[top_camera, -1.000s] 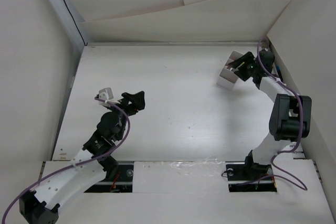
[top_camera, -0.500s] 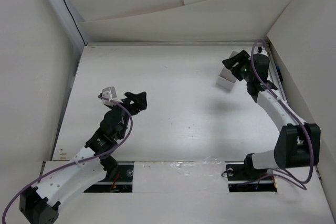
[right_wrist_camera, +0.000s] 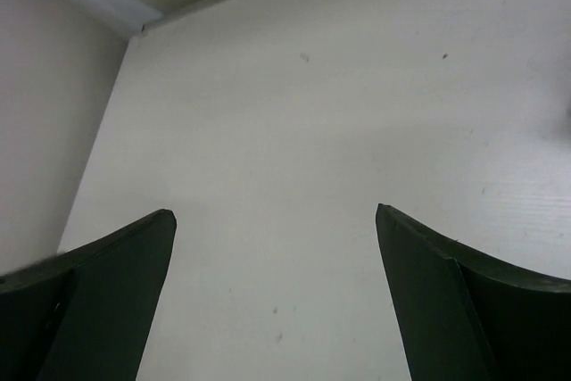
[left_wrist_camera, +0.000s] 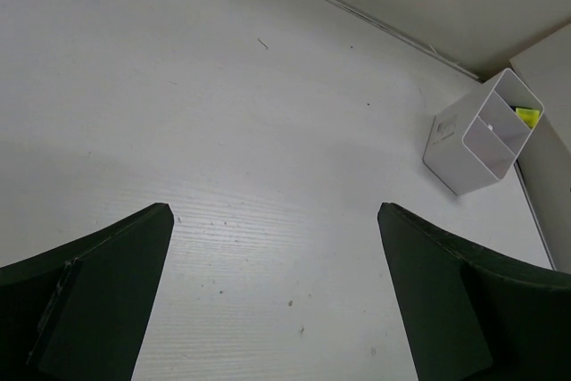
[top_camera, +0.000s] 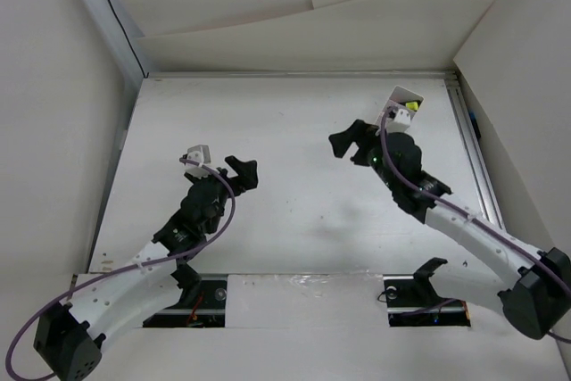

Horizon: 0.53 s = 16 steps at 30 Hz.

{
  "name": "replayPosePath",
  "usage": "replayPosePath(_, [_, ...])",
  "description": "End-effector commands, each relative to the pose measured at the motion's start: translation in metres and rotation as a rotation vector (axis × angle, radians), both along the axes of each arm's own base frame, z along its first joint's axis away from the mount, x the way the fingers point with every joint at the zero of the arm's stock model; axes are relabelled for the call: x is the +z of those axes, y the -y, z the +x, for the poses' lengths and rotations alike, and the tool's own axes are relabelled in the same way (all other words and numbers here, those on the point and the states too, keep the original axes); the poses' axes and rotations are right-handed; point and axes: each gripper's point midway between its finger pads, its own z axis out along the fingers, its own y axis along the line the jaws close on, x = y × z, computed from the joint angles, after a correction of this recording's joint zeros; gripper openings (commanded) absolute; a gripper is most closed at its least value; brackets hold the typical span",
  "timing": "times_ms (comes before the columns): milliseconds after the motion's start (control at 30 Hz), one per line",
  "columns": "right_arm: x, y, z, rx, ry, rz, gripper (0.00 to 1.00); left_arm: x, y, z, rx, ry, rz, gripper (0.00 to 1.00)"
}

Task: Sort the stationery into containers
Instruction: Reset both arms

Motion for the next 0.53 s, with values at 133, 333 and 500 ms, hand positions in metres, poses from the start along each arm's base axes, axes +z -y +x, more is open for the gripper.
replayPosePath(133, [-0.036,-0.024,-0.048,0.064,0.001,-0.077,1.00,0.029,0.006,0.005,-0.017,0.058,-0.033,1.00])
replayPosePath(333, [-0.059,-0.045,-0.070,0.110,-0.036,-0.103,1.00,0.031,0.013,0.004,-0.062,0.080,-0.024,1.00])
replayPosePath(500, [-0.063,-0.060,-0.074,0.132,-0.046,-0.127,1.00,0.025,0.011,0.001,-0.062,0.084,-0.026,1.00])
